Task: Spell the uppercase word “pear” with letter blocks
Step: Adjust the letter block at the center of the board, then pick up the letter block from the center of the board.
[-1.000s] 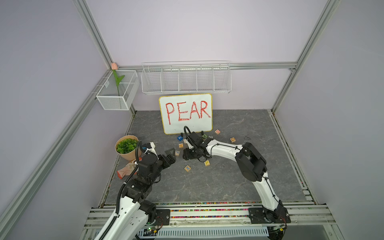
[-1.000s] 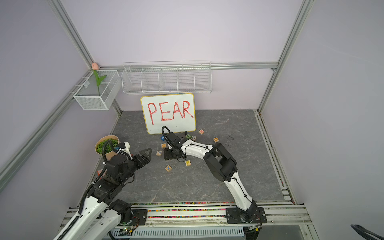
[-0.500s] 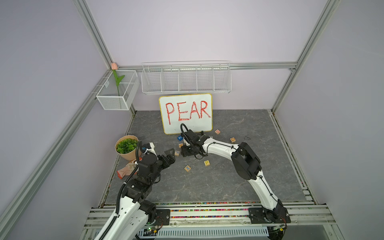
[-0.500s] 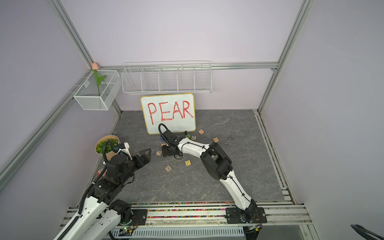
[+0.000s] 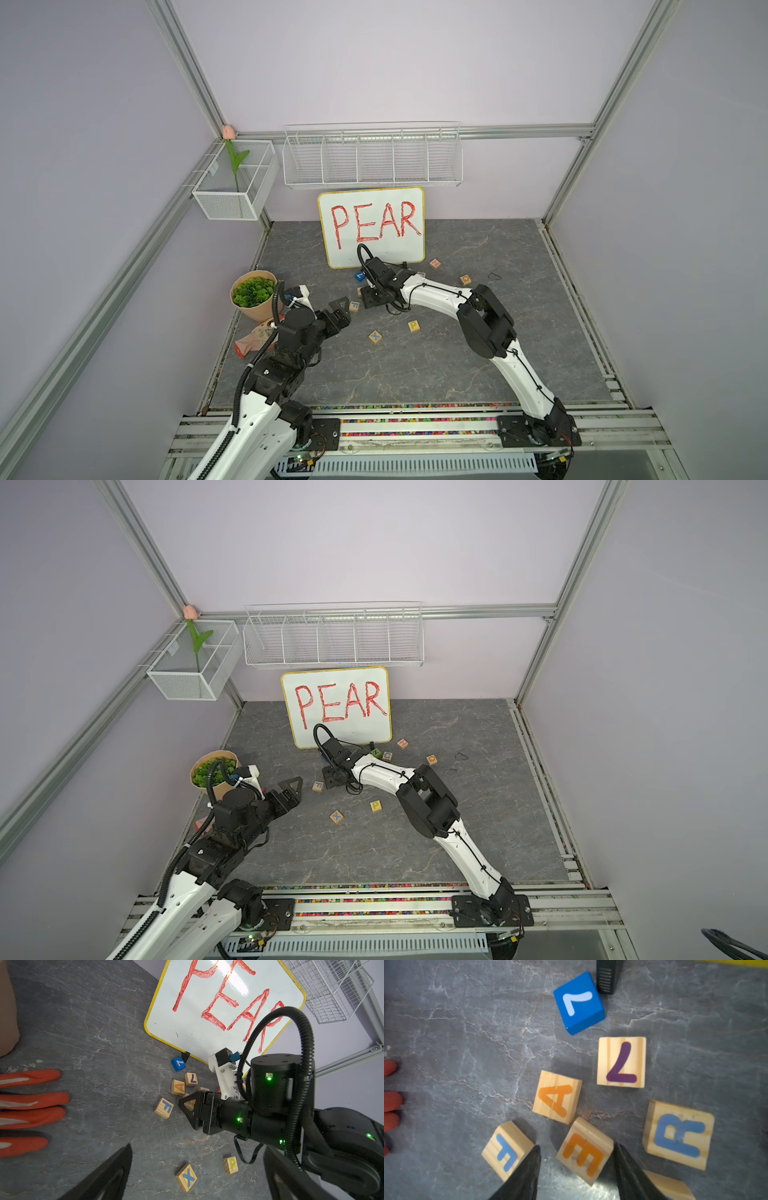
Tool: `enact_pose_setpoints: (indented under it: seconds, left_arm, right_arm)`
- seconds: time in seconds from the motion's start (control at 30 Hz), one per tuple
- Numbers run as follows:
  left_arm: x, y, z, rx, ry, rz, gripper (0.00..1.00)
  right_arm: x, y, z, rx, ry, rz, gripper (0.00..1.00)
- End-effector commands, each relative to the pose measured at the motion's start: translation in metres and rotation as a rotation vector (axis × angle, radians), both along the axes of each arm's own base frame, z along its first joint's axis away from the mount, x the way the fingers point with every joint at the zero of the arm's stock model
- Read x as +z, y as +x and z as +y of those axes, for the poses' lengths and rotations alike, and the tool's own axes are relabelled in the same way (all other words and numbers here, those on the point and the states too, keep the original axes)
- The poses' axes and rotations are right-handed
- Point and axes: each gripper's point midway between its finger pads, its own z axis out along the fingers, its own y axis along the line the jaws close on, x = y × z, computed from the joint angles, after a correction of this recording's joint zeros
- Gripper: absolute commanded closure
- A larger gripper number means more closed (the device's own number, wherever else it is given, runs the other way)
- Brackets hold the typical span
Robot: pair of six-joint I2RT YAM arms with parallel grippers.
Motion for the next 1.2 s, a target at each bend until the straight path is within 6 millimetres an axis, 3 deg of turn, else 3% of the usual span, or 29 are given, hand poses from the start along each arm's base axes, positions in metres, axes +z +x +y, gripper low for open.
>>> enact_pose_setpoints:
  seconds: [0.0, 0.4, 0.8, 1.17]
  left_arm:
    - [-0.011, -0.001, 0.004, 0.014, 0.023, 0.024, 0.01]
    - [-0.013, 0.000, 0.003, 0.012, 0.027, 0.031, 0.01]
    - [-0.012, 0.001, 0.002, 0.008, 0.025, 0.029, 0.01]
    - [-0.011, 0.002, 0.000, 0.001, 0.014, 0.029, 0.01]
  right_arm:
    - [-0.041, -0.005, -0.016, -0.001, -0.105, 0.025, 0.41]
    - [-0.051, -0.010, -0.019, 0.041, -0.190, -0.016, 0.53]
    - [-0.046, -0.029, -0.038, 0.140, -0.321, -0.085, 0.50]
    - [-0.045, -0.025, -0.037, 0.131, -0.300, -0.086, 0.62]
